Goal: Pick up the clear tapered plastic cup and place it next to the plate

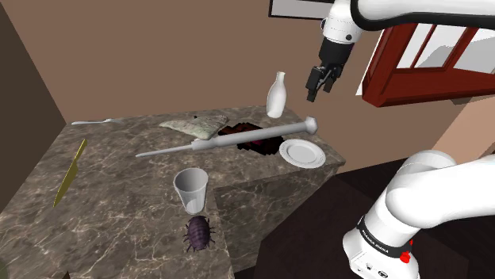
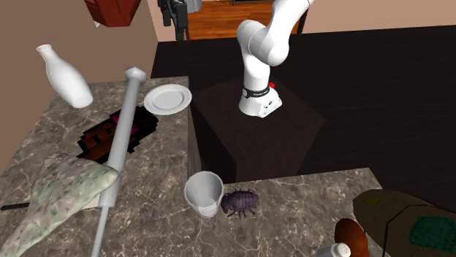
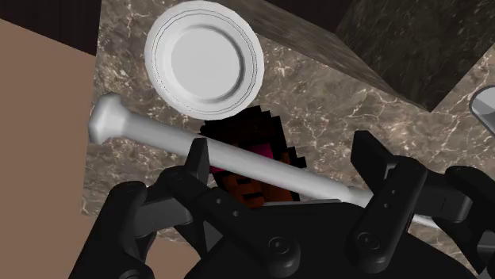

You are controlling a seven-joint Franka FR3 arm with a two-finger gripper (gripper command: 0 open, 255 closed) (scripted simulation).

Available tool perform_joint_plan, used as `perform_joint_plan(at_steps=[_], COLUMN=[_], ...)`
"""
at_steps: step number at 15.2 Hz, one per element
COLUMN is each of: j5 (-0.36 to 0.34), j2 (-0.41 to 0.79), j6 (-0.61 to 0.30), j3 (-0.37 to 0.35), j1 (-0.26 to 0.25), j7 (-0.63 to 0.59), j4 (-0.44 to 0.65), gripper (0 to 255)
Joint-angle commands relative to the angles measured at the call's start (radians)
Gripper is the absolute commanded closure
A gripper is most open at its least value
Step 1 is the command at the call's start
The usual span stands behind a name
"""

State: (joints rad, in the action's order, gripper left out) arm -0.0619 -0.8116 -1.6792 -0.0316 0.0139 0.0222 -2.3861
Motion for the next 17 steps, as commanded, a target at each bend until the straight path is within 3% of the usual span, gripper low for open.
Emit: perform_joint_plan(at_steps=[1,9,17], j5=[0.000,0.112,0.200], j2=[0.000,0.120,0.306], j6=[0.000,-0.150,-0.312], j3=[0.000,-0.115,-0.232], j1=[0.000,-0.061,-0.113], j7=[0.000,-0.135,-0.259], j4=[0.000,-0.054,-0.036], gripper=[0,0,0])
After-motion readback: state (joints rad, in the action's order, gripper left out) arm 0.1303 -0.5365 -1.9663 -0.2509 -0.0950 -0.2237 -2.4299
